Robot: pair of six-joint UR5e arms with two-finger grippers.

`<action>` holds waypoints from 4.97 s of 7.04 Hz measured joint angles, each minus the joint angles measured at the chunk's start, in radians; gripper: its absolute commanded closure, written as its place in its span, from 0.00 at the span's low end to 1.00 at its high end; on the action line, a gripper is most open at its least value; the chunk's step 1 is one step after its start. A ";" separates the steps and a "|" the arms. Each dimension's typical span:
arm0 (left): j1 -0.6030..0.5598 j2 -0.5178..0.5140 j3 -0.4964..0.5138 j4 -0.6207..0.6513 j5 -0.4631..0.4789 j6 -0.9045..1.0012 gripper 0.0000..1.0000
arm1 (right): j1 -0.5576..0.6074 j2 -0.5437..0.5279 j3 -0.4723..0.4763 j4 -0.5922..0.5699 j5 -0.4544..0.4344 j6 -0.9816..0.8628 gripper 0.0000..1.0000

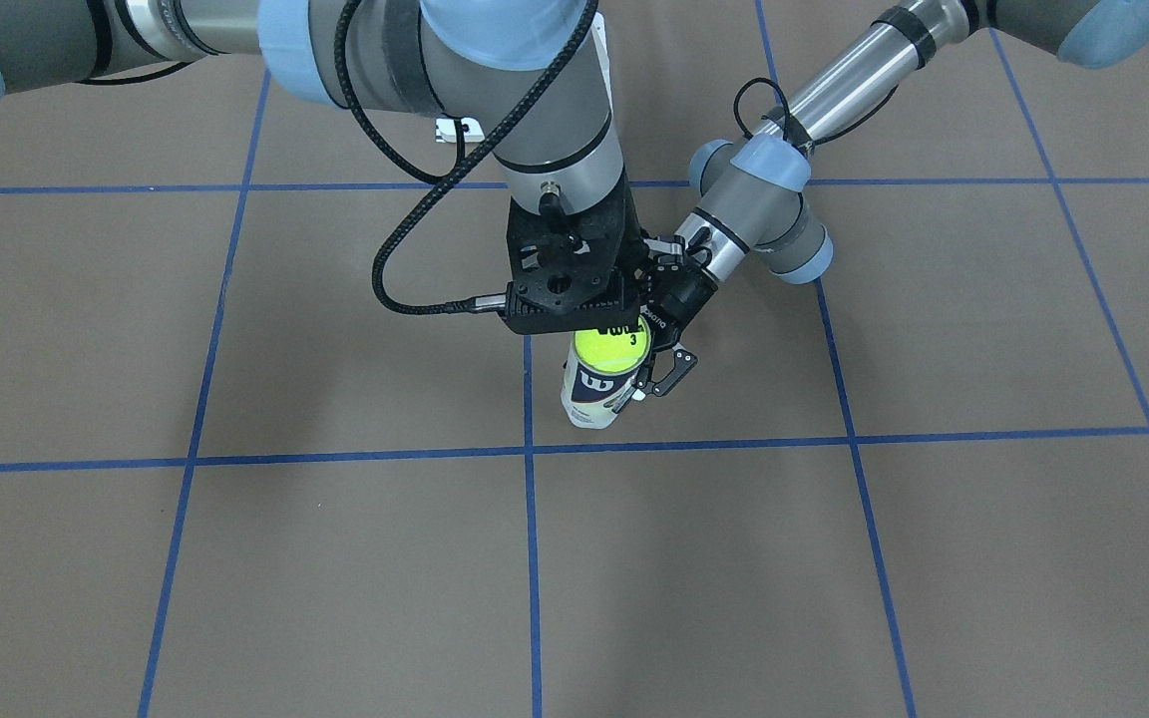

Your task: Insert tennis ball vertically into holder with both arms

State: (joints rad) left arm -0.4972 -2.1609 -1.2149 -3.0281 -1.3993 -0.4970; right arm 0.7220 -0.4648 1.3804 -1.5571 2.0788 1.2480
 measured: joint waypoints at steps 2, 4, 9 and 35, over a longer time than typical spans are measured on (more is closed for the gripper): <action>0.000 0.000 0.000 0.000 -0.001 0.000 0.23 | -0.022 -0.013 0.004 0.002 -0.038 -0.003 0.70; 0.000 -0.001 0.000 0.000 0.000 0.000 0.23 | -0.002 -0.012 0.013 0.010 -0.025 -0.002 0.01; 0.002 0.003 0.000 -0.001 0.000 0.000 0.01 | 0.105 -0.026 0.053 0.013 0.094 -0.002 0.01; 0.101 0.347 -0.382 0.005 -0.040 -0.007 0.01 | 0.226 -0.185 0.191 0.009 0.192 -0.066 0.01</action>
State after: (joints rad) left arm -0.3958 -1.8142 -1.5967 -3.0230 -1.4397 -0.5041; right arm 0.9476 -0.6495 1.5715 -1.5476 2.2712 1.1816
